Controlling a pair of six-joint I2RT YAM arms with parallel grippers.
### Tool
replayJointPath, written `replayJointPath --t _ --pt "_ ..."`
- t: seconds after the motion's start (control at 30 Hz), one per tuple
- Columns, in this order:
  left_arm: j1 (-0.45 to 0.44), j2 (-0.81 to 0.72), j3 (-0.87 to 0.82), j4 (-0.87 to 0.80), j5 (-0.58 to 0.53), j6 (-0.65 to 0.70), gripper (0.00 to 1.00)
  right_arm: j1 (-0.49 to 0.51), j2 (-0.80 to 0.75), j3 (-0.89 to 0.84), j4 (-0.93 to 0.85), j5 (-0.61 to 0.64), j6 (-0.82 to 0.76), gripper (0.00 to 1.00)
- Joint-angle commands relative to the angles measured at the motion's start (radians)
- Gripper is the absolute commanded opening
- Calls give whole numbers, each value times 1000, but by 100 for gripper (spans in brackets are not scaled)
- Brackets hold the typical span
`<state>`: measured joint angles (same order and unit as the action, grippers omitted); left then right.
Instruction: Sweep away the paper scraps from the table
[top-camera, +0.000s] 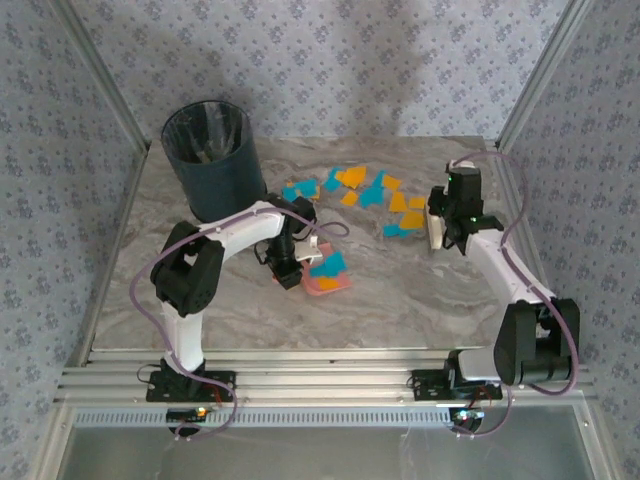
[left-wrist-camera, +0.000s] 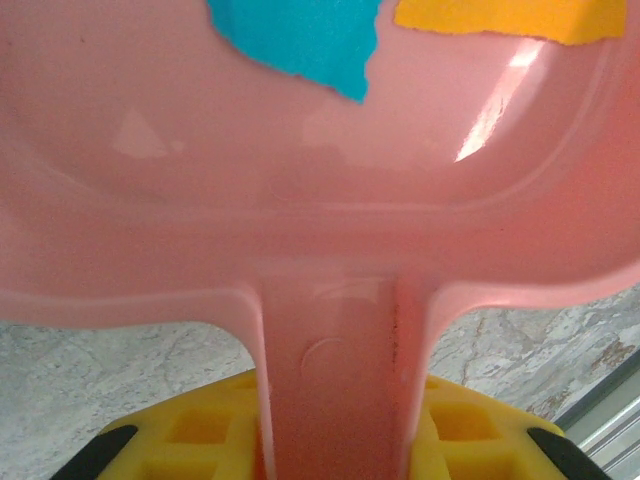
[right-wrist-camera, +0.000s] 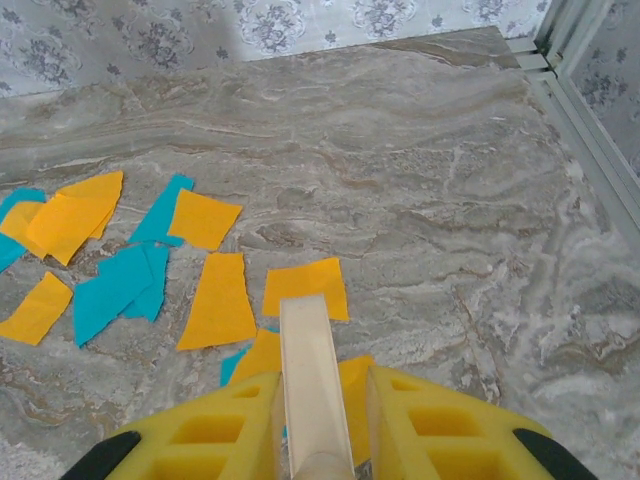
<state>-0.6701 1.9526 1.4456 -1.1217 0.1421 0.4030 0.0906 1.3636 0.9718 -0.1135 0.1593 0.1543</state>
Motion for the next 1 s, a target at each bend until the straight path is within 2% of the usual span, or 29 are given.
replayJointPath --t 0.0,0.2,0.47,0.73,0.97 --pt "-9 21 27 -26 9 2 0 17 28 51 49 0 -68 0" --pt "-9 21 28 -23 9 2 0 60 79 73 44 6 -142 0" --pt "-9 22 24 -24 8 2 0 102 105 58 -21 -103 -173 0" --pt "-8 17 21 -22 2 2 0 213 65 15 -93 -100 -220 0" --pt "-9 23 24 -16 2 -2 0 313 17 -1 -127 -98 -195 0"
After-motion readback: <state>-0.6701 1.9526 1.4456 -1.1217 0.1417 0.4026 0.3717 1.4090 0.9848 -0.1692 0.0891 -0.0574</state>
